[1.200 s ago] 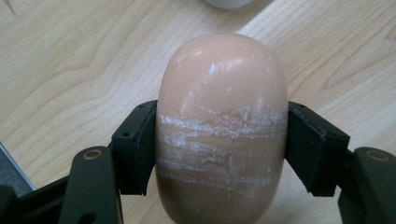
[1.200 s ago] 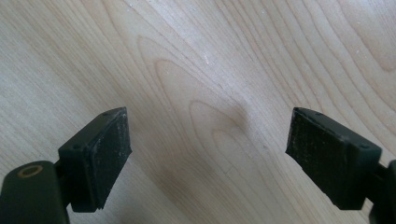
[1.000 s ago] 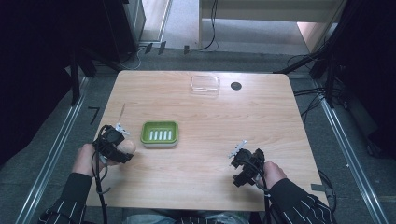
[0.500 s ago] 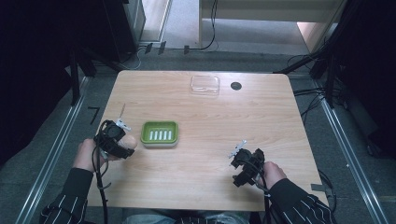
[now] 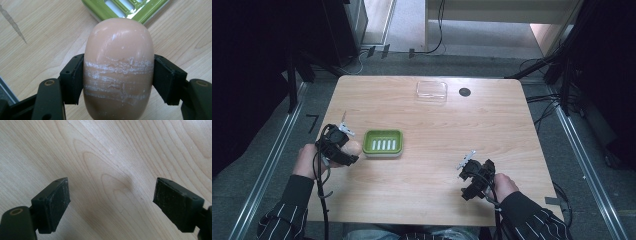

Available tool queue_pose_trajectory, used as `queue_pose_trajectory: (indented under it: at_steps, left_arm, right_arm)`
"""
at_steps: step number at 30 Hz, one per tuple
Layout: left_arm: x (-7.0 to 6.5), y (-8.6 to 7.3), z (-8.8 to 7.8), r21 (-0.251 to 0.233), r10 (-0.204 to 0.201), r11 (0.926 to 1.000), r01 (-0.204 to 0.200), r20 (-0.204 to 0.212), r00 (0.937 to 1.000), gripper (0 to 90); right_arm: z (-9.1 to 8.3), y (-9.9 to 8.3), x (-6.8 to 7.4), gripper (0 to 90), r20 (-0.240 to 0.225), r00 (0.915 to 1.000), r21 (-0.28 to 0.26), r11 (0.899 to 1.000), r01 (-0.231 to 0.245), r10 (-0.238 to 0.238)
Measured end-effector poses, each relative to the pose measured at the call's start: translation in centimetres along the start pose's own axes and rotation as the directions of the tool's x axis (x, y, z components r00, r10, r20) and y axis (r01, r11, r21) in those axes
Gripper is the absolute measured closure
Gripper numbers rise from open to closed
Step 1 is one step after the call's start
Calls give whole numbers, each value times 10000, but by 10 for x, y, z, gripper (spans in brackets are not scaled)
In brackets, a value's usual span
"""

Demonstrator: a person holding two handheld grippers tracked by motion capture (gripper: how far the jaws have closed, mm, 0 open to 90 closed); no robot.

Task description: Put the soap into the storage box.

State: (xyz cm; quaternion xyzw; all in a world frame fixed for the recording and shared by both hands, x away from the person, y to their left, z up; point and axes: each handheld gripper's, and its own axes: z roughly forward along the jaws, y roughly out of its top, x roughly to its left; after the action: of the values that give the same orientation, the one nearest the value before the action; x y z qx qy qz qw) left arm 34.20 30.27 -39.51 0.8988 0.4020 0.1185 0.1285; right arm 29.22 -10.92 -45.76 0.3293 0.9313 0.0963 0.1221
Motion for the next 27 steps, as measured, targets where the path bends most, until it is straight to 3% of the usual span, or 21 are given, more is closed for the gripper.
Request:
queue_pose_trajectory:
  at_steps: [27]
  left_arm:
    - [-3, 32, 3, -164, 566, 9983, -563, 174, 9982, 333]
  right_arm:
    - [0, 0, 0, 143, -31, 10000, 52, 10000, -71, 71]
